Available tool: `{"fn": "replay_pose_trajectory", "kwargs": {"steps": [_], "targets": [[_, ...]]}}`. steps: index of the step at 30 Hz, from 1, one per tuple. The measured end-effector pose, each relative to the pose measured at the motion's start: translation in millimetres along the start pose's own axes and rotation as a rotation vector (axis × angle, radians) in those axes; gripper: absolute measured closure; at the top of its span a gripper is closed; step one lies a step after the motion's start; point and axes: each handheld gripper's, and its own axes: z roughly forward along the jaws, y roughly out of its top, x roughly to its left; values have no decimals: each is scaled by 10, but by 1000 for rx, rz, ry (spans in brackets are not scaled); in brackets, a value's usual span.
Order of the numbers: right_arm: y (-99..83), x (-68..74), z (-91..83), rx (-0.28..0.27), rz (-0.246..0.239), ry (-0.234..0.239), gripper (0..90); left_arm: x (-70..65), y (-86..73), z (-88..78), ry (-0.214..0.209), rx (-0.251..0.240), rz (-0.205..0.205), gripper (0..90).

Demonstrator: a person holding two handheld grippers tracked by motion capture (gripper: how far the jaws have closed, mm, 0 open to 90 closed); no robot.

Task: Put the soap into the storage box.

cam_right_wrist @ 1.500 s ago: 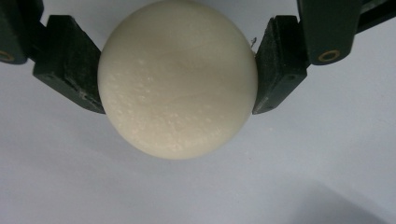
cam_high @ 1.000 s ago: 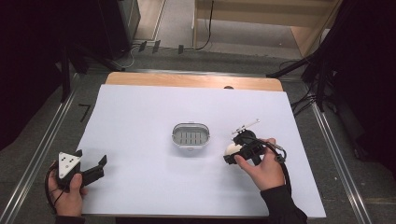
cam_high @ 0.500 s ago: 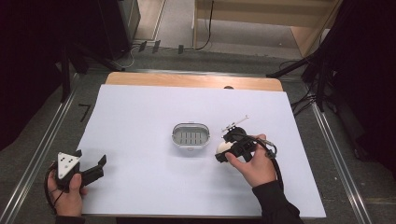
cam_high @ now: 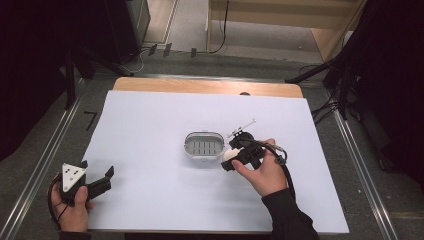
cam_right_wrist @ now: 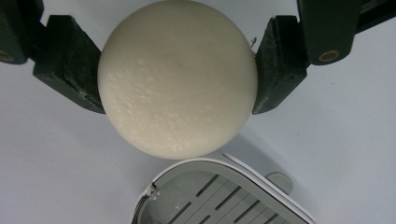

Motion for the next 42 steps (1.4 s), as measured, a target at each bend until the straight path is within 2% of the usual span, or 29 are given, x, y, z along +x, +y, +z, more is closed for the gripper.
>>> {"fn": "replay_pose_trajectory", "kwargs": {"steps": [6, 15, 27, 37, 42], "targets": [[65, 17, 5, -2, -11, 2, 240, 2, 2, 5, -7, 5, 2, 139], [179, 152, 32, -1, -31, 14, 240, 8, -2, -2, -9, -4, -2, 140], [351, 236, 69, 1, -46, 22, 240, 2, -3, -4, -8, -7, 1, 140], [523, 308, 122, -1, -57, 22, 240, 2, -4, -5, -10, -10, 2, 140], [625, 377, 146, 15, -78, 5, 240, 6, -4, -4, -14, -10, 1, 139]]}}
